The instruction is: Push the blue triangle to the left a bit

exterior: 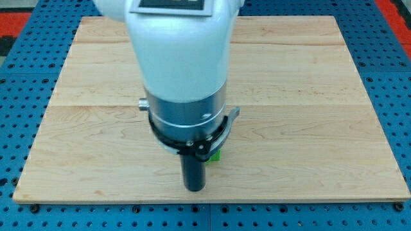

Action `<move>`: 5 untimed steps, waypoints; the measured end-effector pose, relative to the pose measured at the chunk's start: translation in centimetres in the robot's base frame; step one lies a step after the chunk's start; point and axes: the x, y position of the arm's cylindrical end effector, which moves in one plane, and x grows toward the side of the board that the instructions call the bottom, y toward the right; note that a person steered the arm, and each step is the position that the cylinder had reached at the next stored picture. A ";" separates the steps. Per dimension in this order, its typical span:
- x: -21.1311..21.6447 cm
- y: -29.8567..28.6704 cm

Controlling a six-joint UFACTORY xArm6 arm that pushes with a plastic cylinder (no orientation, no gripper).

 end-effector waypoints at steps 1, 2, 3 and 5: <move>-2.2 3.2; -5.3 3.5; -7.2 7.7; -14.1 7.7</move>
